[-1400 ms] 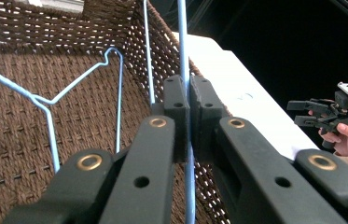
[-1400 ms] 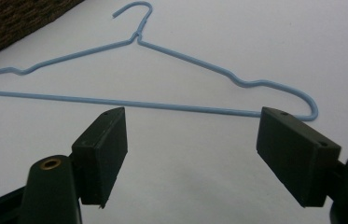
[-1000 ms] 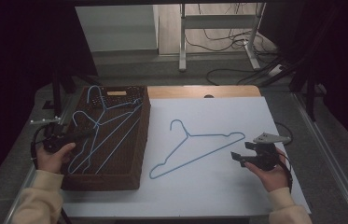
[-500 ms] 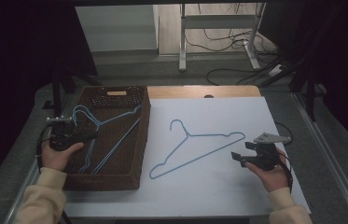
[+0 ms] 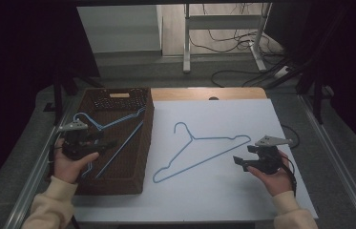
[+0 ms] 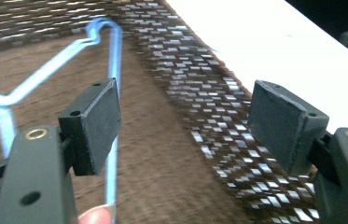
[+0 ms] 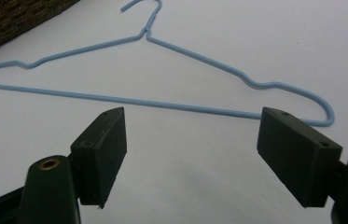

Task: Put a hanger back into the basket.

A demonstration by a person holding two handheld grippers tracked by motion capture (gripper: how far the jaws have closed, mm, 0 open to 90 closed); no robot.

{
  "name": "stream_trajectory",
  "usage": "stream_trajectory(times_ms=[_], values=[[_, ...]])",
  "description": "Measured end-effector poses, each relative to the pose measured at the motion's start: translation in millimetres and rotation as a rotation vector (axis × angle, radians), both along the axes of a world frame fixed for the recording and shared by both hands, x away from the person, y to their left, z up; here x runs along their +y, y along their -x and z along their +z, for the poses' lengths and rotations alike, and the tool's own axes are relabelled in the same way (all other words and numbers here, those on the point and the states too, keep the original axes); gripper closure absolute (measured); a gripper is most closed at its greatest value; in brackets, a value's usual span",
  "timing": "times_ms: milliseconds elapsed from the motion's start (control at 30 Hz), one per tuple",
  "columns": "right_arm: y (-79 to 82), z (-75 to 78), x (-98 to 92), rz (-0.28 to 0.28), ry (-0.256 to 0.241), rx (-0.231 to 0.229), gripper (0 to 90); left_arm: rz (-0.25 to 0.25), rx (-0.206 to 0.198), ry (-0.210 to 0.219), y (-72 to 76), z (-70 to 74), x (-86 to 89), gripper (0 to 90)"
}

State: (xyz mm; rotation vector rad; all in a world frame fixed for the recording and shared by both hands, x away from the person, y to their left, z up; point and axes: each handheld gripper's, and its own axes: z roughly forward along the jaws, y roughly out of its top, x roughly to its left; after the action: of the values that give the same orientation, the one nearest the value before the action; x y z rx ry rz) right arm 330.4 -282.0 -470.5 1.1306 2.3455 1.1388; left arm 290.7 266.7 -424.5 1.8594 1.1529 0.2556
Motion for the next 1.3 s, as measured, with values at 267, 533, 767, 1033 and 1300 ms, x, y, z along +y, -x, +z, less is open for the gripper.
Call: stream_trajectory(times_ms=[267,533,767,1033,1300], values=[[-0.2,2.1,9.7,0.045,-0.016,0.021,22.6,-0.106,-0.013,0.013,8.9,1.9,-34.2,23.6],[-0.3,0.3,15.8,0.049,-0.019,0.058,19.6,-0.156,-0.020,0.005,8.8,1.4,-49.0,23.0],[0.0,1.8,20.4,0.052,-0.017,0.077,20.1,-0.149,-0.015,0.016,9.7,-0.8,-49.4,22.8],[-3.9,4.3,28.5,0.035,-0.017,0.089,27.0,-0.167,-0.007,0.014,9.0,-3.1,-53.3,22.2],[-17.6,2.0,52.1,0.055,0.025,0.128,42.5,-0.185,-0.006,0.001,9.3,-3.7,-58.4,22.0]])
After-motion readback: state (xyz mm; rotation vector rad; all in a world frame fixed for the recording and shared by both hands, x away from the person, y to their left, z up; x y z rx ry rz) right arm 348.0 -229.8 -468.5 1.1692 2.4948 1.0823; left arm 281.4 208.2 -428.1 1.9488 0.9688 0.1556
